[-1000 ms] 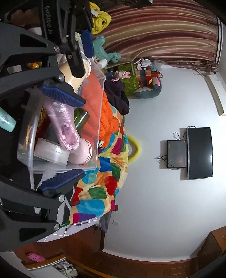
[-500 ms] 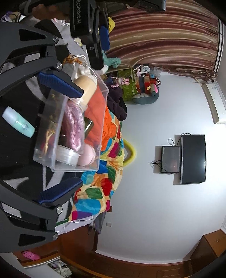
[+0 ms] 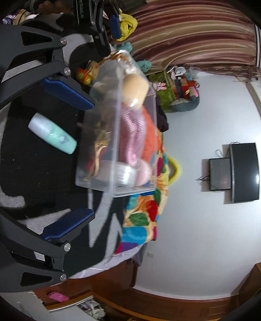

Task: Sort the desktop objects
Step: 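Move the right gripper to the mint-green tube and grasp it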

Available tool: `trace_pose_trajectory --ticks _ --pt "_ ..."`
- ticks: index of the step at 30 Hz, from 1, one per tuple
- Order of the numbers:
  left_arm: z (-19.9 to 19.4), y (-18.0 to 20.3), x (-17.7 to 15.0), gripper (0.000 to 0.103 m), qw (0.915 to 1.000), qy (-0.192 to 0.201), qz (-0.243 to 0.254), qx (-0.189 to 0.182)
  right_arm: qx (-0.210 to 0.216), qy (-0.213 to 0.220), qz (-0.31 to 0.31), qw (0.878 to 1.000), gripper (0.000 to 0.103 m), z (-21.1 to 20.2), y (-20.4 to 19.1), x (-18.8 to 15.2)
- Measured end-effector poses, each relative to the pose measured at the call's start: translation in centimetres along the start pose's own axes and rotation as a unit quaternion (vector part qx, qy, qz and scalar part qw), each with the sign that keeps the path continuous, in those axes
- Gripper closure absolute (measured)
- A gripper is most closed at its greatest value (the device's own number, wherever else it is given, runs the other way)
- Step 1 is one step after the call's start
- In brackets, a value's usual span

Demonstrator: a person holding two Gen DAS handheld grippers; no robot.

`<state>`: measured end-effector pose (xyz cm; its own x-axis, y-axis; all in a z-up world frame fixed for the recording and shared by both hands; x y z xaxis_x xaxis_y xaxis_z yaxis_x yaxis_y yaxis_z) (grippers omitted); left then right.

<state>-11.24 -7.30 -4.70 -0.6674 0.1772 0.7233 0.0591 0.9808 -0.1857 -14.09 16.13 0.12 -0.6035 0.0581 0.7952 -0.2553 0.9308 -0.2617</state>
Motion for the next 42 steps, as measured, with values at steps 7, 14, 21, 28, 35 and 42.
trace_pose_trajectory --ticks 7,14,21,28,35,42 --pt "2.1 0.9 -0.7 0.012 0.9995 -0.028 0.008 -0.014 0.001 -0.055 -0.02 0.998 0.005 1.6 0.2 -0.8" --pt "2.2 2.0 -1.5 0.038 0.9973 -0.024 0.029 -0.063 0.004 -0.1 -0.04 0.994 0.041 3.1 -0.3 -1.8" --pt "2.4 2.7 -2.1 0.06 0.9947 -0.035 0.045 -0.085 0.011 -0.106 -0.051 0.993 0.053 3.2 0.0 -2.4" --pt "1.8 2.8 -2.8 0.072 0.9931 -0.034 0.041 -0.105 0.017 -0.113 -0.044 0.992 0.054 3.4 0.1 -2.5" --pt "1.1 5.1 -3.4 0.072 0.9882 -0.038 0.067 -0.132 0.022 -0.118 -0.043 0.992 0.054 3.5 0.0 -2.6" --pt "2.4 5.1 -2.2 0.072 0.9848 -0.059 0.039 -0.159 0.024 -0.123 -0.046 0.991 0.053 3.7 0.0 -2.7"
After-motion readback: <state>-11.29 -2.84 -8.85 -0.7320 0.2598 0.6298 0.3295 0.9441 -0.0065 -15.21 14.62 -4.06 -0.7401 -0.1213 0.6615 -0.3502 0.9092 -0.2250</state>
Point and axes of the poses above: each gripper's, at about its wrist camera, not at the fingertips, and z roughly the way its jaws point, y to its right, x to its top, the point moved 2 cm from there along z, roughly the way its jaws point, and after that the axes turned 15 degrees about z, right-handed, at the moved point
